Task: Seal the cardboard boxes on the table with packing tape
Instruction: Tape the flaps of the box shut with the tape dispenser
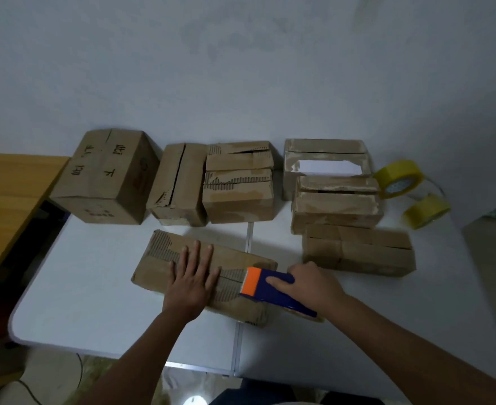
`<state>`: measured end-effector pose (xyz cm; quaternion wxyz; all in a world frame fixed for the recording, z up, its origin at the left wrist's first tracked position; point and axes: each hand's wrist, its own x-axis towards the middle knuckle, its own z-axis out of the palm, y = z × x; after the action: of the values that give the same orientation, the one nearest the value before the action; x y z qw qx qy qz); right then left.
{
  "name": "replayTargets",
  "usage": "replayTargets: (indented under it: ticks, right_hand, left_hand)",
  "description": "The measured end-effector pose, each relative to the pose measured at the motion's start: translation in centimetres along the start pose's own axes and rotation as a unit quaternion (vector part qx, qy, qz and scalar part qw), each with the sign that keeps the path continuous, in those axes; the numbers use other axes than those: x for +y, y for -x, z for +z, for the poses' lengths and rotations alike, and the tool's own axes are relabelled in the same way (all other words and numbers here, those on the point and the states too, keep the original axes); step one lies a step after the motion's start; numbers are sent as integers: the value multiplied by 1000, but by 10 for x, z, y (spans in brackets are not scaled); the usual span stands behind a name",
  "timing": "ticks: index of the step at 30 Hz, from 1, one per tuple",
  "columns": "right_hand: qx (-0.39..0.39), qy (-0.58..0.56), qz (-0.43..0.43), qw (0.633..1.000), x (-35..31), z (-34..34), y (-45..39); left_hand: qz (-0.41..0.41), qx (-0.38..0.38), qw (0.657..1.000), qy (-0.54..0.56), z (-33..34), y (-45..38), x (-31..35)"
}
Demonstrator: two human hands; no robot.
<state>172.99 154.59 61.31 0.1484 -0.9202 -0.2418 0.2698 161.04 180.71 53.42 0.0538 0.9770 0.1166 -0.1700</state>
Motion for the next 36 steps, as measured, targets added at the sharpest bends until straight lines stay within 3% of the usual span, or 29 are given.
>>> replayTargets:
  ticks: [11, 18, 24, 27, 29, 36]
  right_hand:
    - [-17, 14, -10, 1000, 54, -5, 15]
    - [-6, -24, -15, 1000, 55, 4, 18]
    - [7, -22, -9, 1000, 53, 11, 17]
    - [14, -19, -3, 1000, 51, 11, 18]
    - [12, -24, -5, 1000, 50, 10, 18]
    - [-2, -32, -14, 999, 55, 11, 18]
  left_hand:
    - [5, 10, 1000, 3, -2, -4, -1]
    - [-22, 75, 994, 77, -1, 22, 59]
    - [-29, 122, 988, 85, 6, 23, 49]
    - [16, 161, 980, 113, 3, 30, 64]
    - [49, 145, 983, 99, 14, 34, 70]
    - [45, 138, 987, 67, 23, 34, 71]
